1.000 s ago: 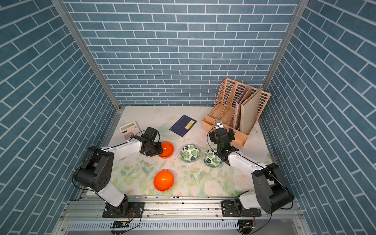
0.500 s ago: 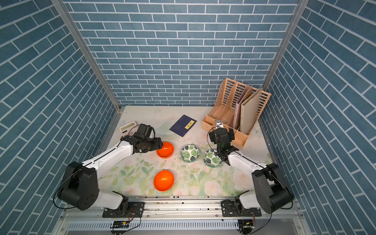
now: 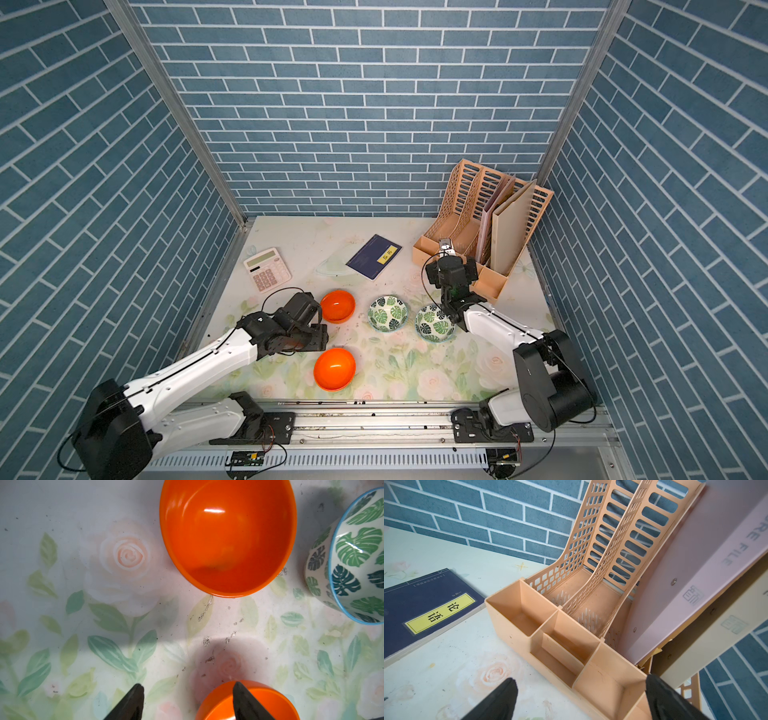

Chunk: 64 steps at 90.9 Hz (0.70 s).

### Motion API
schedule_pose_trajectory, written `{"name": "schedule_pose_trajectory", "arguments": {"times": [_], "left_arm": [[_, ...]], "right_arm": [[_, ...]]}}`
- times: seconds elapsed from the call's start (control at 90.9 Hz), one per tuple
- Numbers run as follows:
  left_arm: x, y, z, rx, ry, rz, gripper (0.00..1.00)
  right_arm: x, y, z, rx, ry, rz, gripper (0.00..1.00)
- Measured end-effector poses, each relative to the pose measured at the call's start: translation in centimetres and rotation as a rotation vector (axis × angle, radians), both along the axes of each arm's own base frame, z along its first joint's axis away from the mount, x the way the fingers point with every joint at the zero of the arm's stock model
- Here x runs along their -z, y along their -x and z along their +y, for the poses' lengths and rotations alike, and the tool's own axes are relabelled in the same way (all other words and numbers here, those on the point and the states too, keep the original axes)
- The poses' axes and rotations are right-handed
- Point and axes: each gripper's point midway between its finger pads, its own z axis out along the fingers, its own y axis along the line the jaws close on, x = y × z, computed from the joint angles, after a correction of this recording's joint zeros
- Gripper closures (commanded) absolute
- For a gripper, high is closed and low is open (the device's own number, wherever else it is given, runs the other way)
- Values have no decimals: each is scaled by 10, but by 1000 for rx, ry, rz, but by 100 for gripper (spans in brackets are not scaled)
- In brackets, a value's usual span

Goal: Stack the bowls
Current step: Pick up the bowl from the center of the board.

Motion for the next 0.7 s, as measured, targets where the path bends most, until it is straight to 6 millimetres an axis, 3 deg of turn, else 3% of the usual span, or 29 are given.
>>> {"name": "schedule_pose_trajectory", "arguments": {"times": [0.297,0.704], "left_arm": [[25,32,-5,56,-23,121,35],[43,46,-11,96,-70,199,48]], "right_arm": [[4,2,0,-1,8,18,0],[6,2,-1,-1,10,21,0]]}}
